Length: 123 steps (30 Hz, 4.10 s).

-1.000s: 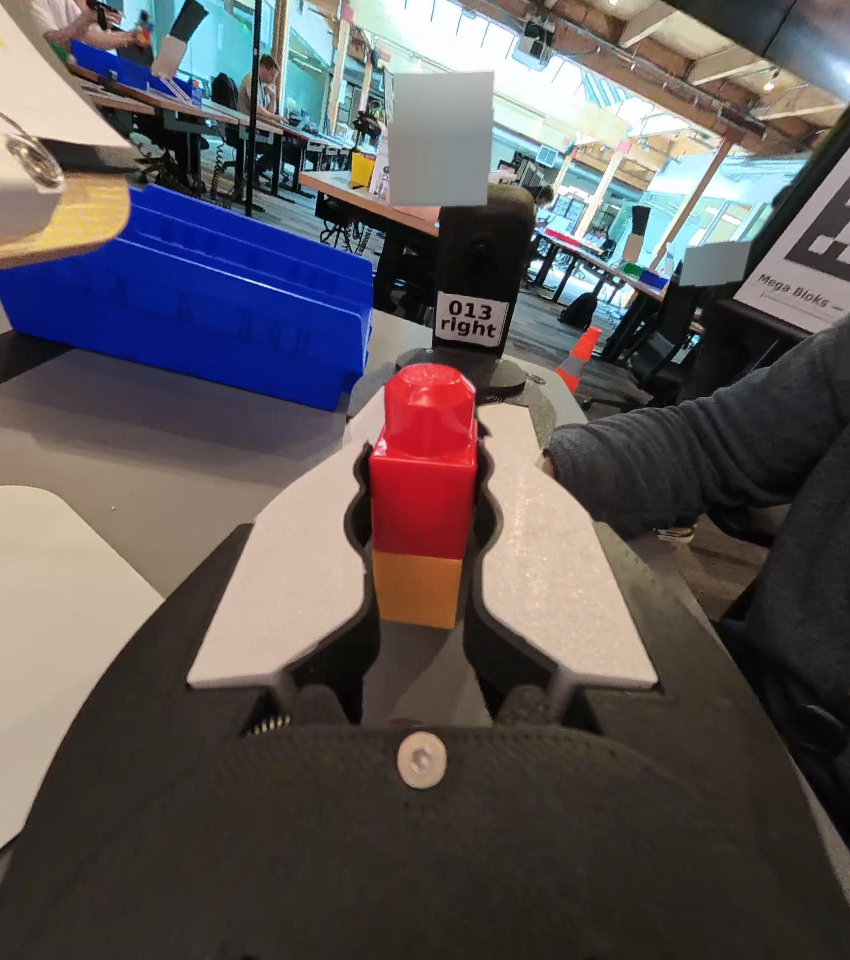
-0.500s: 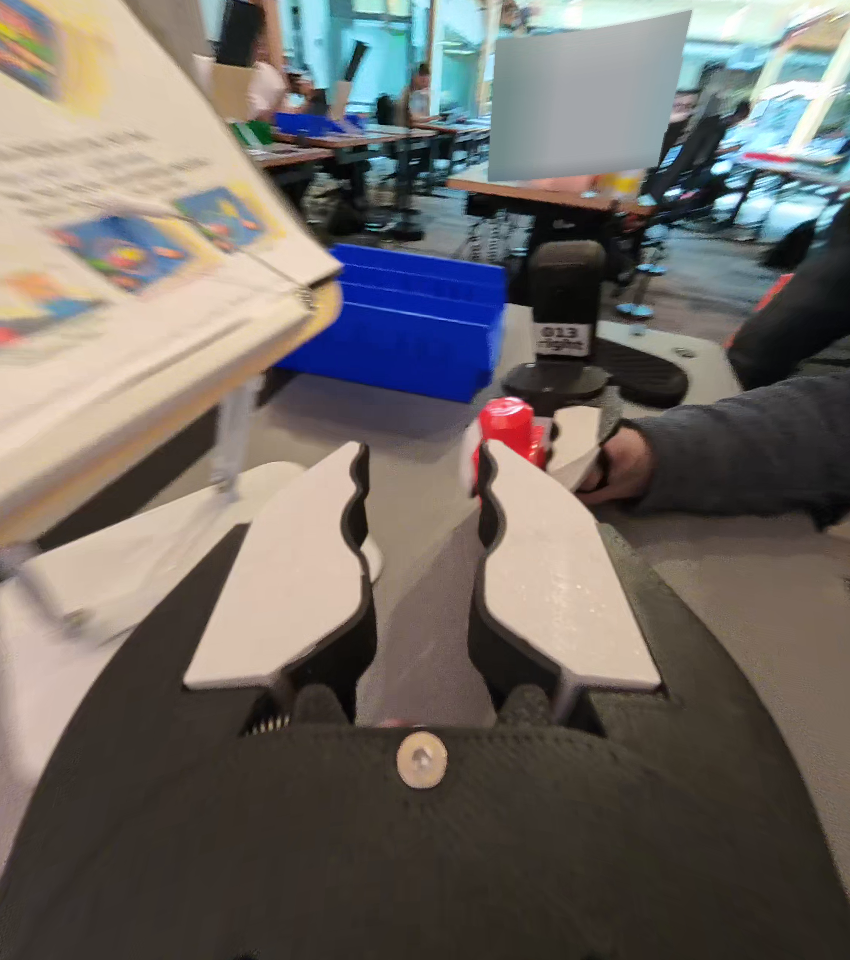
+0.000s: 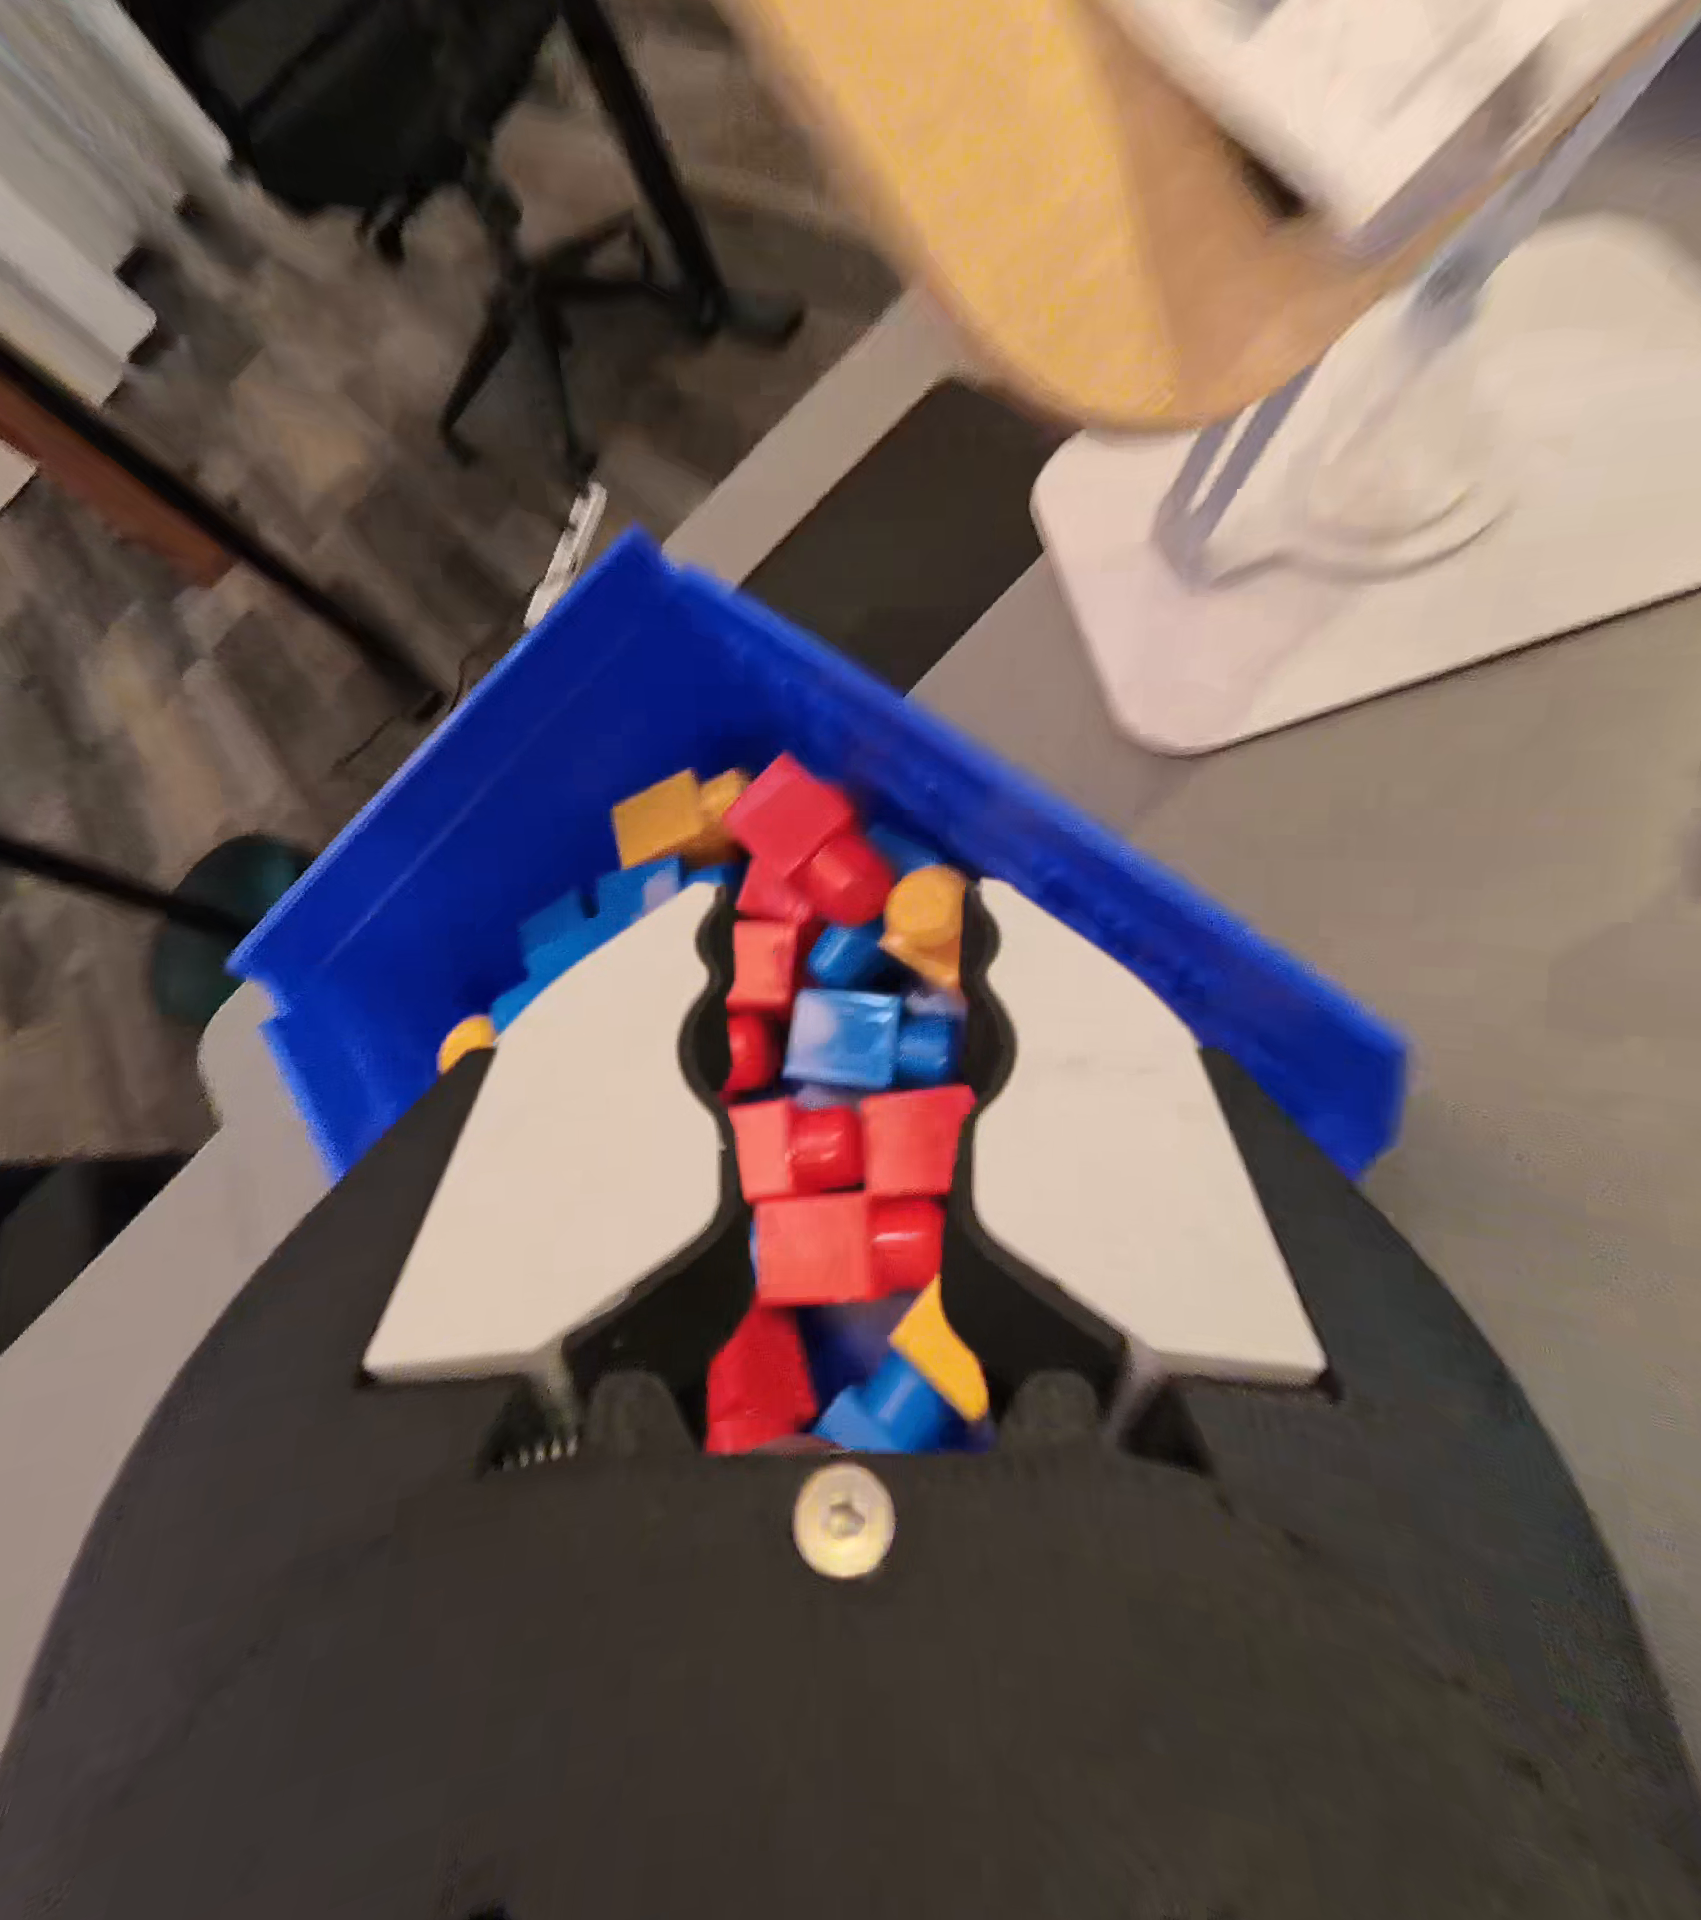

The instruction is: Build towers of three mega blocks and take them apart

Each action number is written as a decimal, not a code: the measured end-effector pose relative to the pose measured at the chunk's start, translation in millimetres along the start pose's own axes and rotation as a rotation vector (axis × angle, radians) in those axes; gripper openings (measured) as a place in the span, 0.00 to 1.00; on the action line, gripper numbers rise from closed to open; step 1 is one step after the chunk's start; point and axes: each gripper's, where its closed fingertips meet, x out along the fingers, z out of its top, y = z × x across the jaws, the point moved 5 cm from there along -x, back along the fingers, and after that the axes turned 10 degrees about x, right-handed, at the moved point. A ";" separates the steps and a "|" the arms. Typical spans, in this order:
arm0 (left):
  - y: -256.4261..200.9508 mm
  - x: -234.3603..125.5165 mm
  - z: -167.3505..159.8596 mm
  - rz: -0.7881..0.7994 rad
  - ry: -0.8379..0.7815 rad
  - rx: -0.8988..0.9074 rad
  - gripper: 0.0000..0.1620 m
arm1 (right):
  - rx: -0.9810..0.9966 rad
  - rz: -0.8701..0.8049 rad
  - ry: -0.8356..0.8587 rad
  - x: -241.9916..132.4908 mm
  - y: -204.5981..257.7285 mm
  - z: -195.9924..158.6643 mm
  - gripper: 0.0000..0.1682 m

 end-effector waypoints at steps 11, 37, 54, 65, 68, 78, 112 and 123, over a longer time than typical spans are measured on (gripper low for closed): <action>32.9 37.2 -73.7 -0.095 0.312 -0.056 0.22 | 0.015 0.009 0.000 -0.4 -1.0 0.1 0.21; 26.1 71.0 -102.6 -0.417 0.711 0.897 0.23 | 0.008 0.025 0.013 0.0 0.6 -1.0 0.21; 19.2 76.5 -100.0 -0.569 0.703 1.116 0.25 | 0.006 0.038 0.023 0.5 1.9 -1.9 0.21; 11.8 85.3 -105.2 -0.534 0.685 0.893 0.21 | 0.017 0.040 0.021 0.4 1.0 -1.6 0.21; 17.5 77.0 -97.4 -0.470 0.574 0.698 0.21 | 0.014 0.036 0.027 1.4 1.0 -2.1 0.21; 7.4 21.7 -25.1 -0.328 0.050 0.108 0.21 | 0.000 0.007 0.039 3.5 0.5 -3.4 0.21; -224.2 48.2 186.1 -0.890 -0.602 -0.284 0.21 | -0.020 -0.051 0.029 0.9 -4.9 -1.6 0.21; -231.0 52.5 180.5 -0.935 -0.546 -0.230 0.21 | -0.022 -0.063 0.042 1.7 -5.5 -2.6 0.21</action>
